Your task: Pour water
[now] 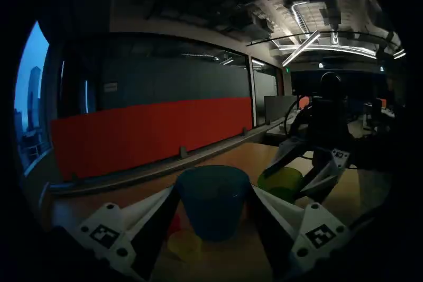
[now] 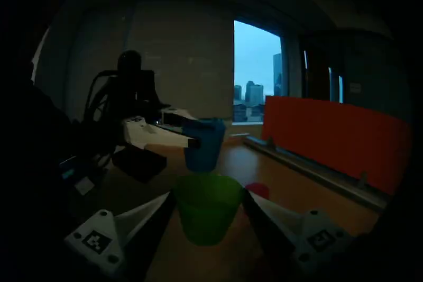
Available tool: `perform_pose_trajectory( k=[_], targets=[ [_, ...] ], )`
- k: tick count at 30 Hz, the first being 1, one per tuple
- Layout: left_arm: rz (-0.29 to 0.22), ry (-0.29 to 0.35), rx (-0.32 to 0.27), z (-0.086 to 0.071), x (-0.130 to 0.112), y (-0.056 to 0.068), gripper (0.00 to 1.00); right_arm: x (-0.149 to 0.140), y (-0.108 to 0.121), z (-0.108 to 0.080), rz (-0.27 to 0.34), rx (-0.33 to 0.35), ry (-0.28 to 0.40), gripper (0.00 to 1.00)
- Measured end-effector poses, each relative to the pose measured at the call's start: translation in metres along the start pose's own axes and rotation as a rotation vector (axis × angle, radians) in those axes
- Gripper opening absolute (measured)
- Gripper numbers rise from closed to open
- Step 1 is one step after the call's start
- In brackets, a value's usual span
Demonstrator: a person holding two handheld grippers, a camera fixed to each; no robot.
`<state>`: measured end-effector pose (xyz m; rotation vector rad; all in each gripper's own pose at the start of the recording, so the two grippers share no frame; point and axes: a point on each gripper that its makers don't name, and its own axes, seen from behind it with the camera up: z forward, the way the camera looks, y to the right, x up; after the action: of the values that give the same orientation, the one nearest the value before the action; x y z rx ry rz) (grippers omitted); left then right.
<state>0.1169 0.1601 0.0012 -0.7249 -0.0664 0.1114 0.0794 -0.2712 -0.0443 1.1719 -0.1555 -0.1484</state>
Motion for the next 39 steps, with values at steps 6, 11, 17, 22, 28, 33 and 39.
perform_pose_trajectory(
  k=[6, 11, 17, 22, 28, 33, 39],
  targets=[
    [0.003, -0.035, -0.017, 0.002, -0.021, 0.008, 0.86, -0.019, -0.001, -0.004, 0.007, 0.002, -0.049, 1.0],
    [-0.001, -0.067, -0.032, 0.004, -0.039, 0.013, 0.86, -0.03, 0.0, -0.005, 0.011, 0.0, -0.079, 1.0],
    [0.01, -0.104, -0.042, 0.007, -0.057, 0.015, 0.86, -0.041, 0.002, -0.007, 0.02, -0.001, -0.107, 1.0],
    [0.011, -0.128, -0.052, 0.009, -0.069, 0.017, 0.86, -0.052, 0.003, -0.007, 0.024, 0.001, -0.131, 1.0],
    [0.029, -0.168, -0.069, 0.012, -0.086, 0.023, 0.86, -0.066, 0.001, -0.006, 0.019, 0.014, -0.169, 1.0],
    [0.046, -0.201, -0.083, 0.017, -0.102, 0.029, 0.86, -0.076, -0.001, -0.005, 0.021, 0.026, -0.195, 1.0],
    [0.067, -0.239, -0.106, 0.02, -0.119, 0.037, 0.87, -0.085, -0.002, -0.003, 0.019, 0.034, -0.222, 1.0]
  ],
)
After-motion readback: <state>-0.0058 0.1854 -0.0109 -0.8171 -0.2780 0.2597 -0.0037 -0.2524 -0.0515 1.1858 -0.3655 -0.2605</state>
